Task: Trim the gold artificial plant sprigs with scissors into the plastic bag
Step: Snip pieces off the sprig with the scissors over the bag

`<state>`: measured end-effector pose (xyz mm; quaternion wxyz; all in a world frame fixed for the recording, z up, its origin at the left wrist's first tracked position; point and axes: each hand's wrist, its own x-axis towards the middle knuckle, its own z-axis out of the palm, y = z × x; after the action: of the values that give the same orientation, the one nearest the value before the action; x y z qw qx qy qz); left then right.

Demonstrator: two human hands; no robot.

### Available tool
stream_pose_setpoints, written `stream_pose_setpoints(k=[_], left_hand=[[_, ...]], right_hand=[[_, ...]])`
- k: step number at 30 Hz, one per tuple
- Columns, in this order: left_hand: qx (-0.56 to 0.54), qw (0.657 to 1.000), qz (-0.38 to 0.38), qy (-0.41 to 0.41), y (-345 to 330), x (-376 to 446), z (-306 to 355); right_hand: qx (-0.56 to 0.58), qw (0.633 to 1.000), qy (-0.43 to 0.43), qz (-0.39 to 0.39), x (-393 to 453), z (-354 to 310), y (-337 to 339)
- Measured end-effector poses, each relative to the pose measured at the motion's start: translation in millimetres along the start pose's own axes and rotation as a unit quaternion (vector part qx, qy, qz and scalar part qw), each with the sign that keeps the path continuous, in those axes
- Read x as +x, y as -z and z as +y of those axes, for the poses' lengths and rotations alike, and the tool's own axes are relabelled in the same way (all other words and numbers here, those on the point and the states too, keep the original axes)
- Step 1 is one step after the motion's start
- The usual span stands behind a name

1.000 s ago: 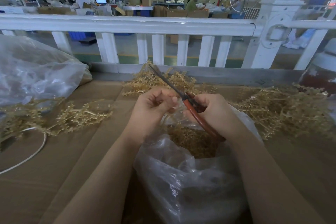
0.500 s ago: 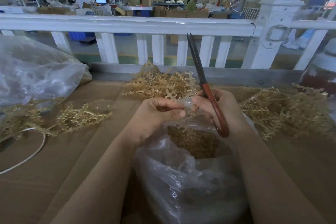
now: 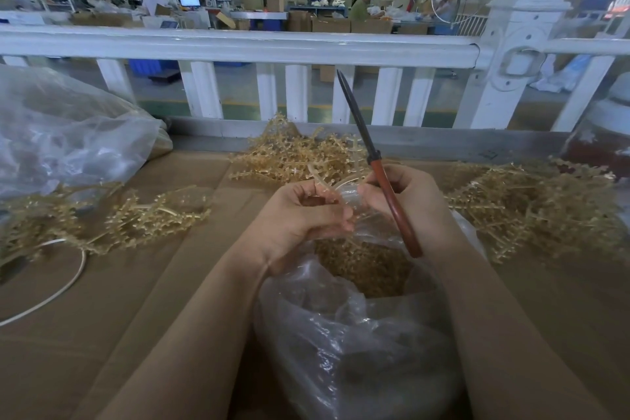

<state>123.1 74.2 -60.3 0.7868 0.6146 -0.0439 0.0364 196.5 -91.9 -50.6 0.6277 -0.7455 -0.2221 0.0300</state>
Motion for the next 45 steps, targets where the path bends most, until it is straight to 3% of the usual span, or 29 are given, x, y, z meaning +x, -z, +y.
stream_pose_setpoints(k=[8, 15, 22, 29, 45], left_hand=[[-0.025, 0.999, 0.028, 0.026, 0, 0, 2], [-0.071, 0.984, 0.166, 0.002, 7, 0, 6], [-0.059, 0.966, 0.247, -0.045, 15, 1, 9], [-0.026, 0.965, 0.247, -0.085, 20, 2, 10], [-0.002, 0.969, 0.205, -0.139, 17, 1, 10]], right_hand=[[-0.067, 0.997, 0.016, 0.017, 2, 4, -2], [-0.068, 0.996, 0.049, -0.003, 0, 3, 3], [-0.229, 0.968, 0.082, -0.056, -2, 7, 5], [-0.372, 0.924, 0.080, -0.041, 2, 16, 8], [-0.442, 0.887, 0.131, 0.012, 6, 24, 8]])
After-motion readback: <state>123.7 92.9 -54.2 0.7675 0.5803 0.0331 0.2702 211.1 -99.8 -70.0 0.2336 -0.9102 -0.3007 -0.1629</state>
